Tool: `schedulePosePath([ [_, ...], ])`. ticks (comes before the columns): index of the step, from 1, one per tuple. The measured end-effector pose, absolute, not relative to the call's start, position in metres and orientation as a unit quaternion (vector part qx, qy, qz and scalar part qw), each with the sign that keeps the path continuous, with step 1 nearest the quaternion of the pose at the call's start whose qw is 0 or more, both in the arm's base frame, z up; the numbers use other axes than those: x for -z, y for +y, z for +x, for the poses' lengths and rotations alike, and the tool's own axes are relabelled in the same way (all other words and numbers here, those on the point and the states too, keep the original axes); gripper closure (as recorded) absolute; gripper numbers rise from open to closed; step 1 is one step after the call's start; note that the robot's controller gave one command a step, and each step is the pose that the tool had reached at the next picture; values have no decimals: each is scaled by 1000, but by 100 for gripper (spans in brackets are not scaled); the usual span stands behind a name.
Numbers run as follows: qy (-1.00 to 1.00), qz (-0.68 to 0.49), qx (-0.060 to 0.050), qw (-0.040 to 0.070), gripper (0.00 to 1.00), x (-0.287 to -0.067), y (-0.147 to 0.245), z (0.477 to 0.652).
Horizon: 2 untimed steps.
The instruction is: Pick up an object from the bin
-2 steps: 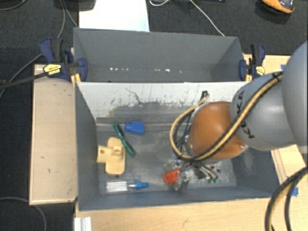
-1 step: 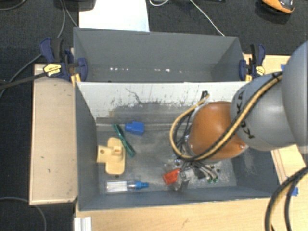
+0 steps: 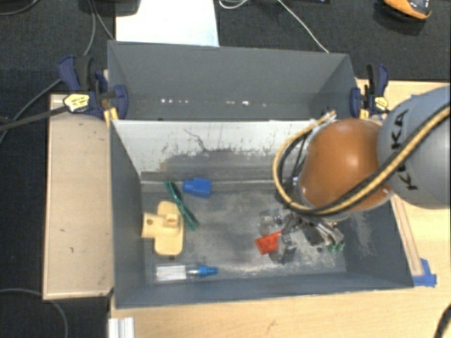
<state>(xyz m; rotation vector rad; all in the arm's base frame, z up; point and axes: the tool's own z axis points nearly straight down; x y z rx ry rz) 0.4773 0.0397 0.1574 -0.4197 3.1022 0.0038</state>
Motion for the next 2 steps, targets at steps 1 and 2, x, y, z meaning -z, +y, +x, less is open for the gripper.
schedulePosePath([
  [1, 991, -134, -1, 6, 100, -157, 40, 477],
  [2, 993, -114, -2, 6, 100, -272, 36, 486],
])
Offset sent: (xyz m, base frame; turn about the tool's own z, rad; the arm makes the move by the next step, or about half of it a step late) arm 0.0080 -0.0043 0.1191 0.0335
